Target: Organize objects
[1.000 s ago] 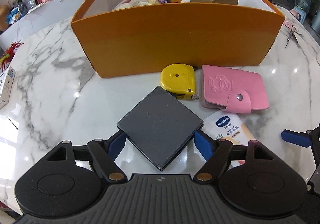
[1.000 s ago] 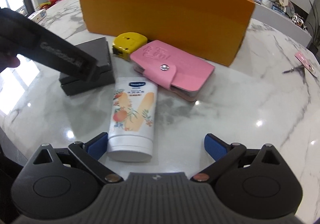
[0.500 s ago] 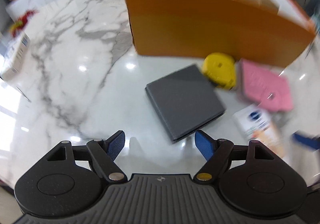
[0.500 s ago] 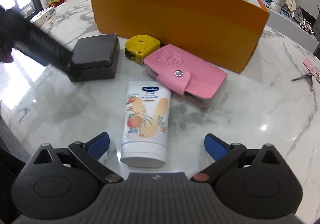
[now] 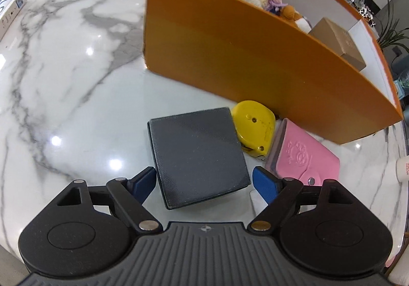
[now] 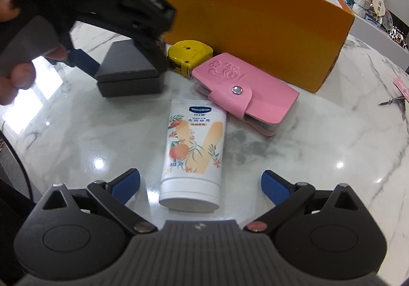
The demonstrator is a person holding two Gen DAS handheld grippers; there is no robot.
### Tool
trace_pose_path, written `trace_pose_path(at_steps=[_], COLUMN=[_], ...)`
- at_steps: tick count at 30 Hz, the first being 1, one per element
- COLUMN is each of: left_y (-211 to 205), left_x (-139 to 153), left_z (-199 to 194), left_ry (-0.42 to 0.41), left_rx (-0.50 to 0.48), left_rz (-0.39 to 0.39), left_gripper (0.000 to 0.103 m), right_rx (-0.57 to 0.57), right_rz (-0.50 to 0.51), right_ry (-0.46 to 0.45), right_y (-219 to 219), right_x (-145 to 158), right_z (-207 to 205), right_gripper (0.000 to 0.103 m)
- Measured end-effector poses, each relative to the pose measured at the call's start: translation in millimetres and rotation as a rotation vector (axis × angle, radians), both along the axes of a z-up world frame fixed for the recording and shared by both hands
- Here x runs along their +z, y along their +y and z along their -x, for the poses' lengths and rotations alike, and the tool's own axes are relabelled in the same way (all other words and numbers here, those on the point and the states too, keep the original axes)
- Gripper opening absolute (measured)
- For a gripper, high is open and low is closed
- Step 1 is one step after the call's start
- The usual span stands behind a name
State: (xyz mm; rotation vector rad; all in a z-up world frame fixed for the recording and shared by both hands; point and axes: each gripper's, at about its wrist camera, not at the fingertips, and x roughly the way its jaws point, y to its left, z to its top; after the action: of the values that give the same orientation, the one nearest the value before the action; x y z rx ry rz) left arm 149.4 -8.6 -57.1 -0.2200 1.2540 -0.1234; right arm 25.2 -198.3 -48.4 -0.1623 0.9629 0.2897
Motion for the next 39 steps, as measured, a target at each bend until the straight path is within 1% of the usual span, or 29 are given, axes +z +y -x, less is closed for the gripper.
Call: trace_pose_path(at_steps=[1,4,9,14,17,21,27,32,34,39], left_y=[-2.5,-10.4,-11.0,-12.8,-12.8,-11.8,-13.3,-13.3,-13.8,-12.8], left_x=[-3.5,-5.1,-7.2,-11.1,-11.6,-12.0,-12.4,-13.7,-17.5,-18.9], left_z=[-0.2,2.7,8.7,10.7,11.6,13.5,14.2,15.8,15.8,16.7], left_ry=[0.006,-0.032,-0.056,-0.076,-0.094,-0.108,-0.119,-0.124,-0.104,-0.122], left_rx=[0.007,-0.013,-0.05,-0.094,-0.106,-0.112,-0.105,-0.117,-0.116,-0.101], left_rz=[-0.012,-0.075,-0.139,-0.233,-0.233,-0.232,-0.234,-0.233,-0.235,-0.233], left_gripper=[0.098,0.099,0.099,0.099,0.099,0.099,0.1,0.103,0.103,0.103], right_rx=[0.002,0.007,-0.001,-0.025,-0.023,-0.014,-0.019,-0.016,-0.015,-0.015], right_rz=[0.0,-0.003,-0.004,-0.048,-0.047,-0.011,-0.013,-0.013,-0.013,-0.019], right_ry=[-0.001,-0.004,-0.026,-0.022,-0.025,-0.038,-0.036,-0.037,-0.037,-0.043], right_y=[0.0,-0.4,-1.0,-2.9,-0.2,4.2,1.0,0.3,0.5,-1.8], right_x=[0.1,0.3,0.5,2.3,2.9,0.0,0.8,0.9,1.0,1.2], right_z=[0.4,1.5,1.0,-1.4,-0.4,-2.1,-2.2,-2.6,-3.5,-4.5], right_gripper=[0.101,0.101,0.101,0.101,0.1,0.1,0.1,0.101,0.101,0.102])
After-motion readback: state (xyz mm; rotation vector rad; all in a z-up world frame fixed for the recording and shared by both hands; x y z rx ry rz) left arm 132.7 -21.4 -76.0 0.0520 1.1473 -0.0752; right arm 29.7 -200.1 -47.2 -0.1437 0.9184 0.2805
